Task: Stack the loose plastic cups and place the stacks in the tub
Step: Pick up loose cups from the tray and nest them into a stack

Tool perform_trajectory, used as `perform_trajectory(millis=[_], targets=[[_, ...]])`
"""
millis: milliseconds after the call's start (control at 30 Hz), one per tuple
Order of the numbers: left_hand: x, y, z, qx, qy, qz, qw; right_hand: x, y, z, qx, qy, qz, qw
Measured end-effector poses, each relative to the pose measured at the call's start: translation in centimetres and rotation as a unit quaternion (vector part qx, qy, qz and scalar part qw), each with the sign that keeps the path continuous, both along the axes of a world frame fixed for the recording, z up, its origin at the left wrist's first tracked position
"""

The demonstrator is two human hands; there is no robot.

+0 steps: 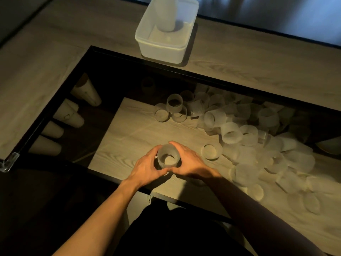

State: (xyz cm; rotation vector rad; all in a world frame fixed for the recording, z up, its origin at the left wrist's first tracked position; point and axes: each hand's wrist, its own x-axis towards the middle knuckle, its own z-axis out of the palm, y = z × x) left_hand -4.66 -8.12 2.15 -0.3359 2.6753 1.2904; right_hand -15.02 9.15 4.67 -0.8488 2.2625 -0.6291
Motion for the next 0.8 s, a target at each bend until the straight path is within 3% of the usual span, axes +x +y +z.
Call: perform_trajectory(millis=[533,800], targets=[[-0.1,0.8,-2.9,0.014,-0.073,0.010,0.997,1.1,-0.3,-3.0,0.036,0.013,-0.004,0.999],[-1.7,1.9,-0.7,-0.013,-0.001,0.002,1.000,-0.3,2.1,-0.7,-0.025,0.036,-0.041,0.998]])
